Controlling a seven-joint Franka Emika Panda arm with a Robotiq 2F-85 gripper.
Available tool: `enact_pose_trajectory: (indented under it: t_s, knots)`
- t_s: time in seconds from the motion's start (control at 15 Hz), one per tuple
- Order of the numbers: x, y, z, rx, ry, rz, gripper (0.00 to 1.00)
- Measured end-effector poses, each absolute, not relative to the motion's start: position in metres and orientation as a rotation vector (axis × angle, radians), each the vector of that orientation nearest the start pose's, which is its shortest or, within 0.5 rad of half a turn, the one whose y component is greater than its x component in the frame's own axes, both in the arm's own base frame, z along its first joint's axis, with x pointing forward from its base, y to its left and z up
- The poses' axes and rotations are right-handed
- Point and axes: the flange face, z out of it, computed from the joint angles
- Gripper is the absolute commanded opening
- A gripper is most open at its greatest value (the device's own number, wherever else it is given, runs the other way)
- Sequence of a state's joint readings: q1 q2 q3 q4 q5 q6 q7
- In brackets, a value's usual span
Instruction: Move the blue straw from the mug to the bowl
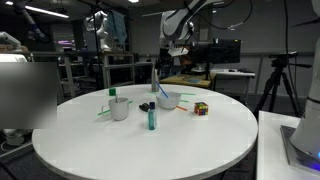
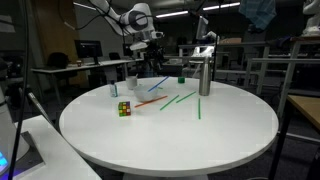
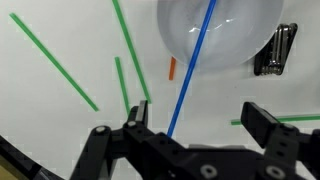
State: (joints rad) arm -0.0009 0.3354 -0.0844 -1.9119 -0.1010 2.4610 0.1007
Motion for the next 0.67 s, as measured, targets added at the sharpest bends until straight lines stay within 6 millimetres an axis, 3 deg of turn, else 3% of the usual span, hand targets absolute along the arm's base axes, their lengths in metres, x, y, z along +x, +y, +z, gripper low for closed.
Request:
enact_pose_trajectory:
  t_s: [0.4, 0.67]
  knots:
    - [0.637, -0.052, 0.347, -3.221, 0.173, -0.317, 1.0]
    - [0.621, -0.051, 0.367, -3.246, 0.173, -0.162, 1.0]
